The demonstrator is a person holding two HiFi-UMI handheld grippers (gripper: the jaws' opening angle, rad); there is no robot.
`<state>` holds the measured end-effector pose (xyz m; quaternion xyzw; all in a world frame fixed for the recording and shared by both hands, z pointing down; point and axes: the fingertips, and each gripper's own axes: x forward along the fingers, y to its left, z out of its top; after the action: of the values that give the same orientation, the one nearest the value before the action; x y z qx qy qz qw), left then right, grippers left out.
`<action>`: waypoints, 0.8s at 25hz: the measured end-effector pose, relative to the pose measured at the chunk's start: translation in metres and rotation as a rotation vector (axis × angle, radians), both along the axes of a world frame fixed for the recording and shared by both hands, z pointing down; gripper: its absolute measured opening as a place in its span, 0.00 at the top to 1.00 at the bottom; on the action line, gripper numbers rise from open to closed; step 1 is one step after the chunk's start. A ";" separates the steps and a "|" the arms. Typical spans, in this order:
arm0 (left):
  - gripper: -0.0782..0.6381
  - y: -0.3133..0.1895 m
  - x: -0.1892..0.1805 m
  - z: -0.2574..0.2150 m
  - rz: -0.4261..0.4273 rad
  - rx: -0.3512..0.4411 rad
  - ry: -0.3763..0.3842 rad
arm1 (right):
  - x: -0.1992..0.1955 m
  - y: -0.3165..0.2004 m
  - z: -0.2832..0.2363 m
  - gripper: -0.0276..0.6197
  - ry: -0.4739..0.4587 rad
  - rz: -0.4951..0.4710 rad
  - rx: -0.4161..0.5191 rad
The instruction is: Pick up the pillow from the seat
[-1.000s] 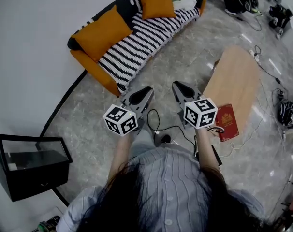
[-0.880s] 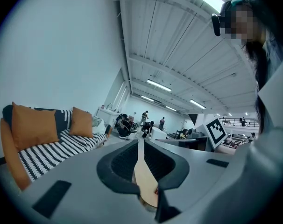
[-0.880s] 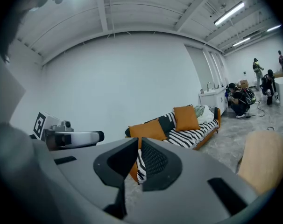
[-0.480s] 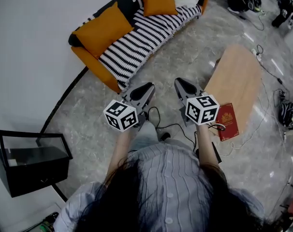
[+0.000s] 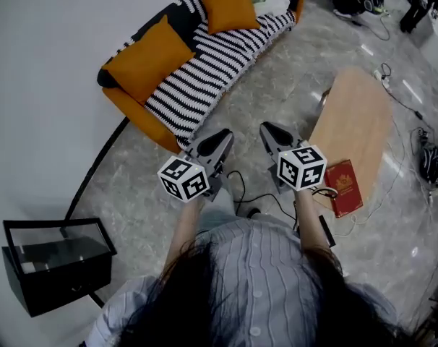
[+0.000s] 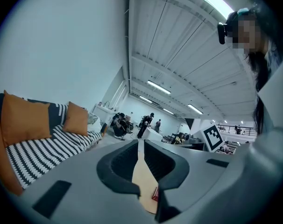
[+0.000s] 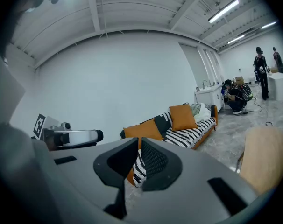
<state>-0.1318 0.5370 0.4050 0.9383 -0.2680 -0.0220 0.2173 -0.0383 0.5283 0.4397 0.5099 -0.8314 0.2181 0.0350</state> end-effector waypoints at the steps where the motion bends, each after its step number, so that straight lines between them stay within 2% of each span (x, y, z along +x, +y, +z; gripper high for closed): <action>1: 0.85 -0.009 -0.002 0.003 0.005 -0.005 -0.001 | -0.002 -0.009 0.002 0.90 0.001 0.004 -0.004; 10: 0.85 -0.124 -0.032 0.003 0.056 0.007 -0.022 | -0.031 -0.115 0.011 0.90 -0.008 0.040 -0.046; 20: 0.85 -0.245 -0.085 -0.017 0.093 0.039 0.004 | -0.086 -0.230 -0.004 0.90 0.004 0.078 -0.041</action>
<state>-0.2165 0.2925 0.3879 0.9538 -0.2231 -0.0190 0.2001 -0.1240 0.2982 0.4357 0.5414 -0.8063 0.2352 0.0384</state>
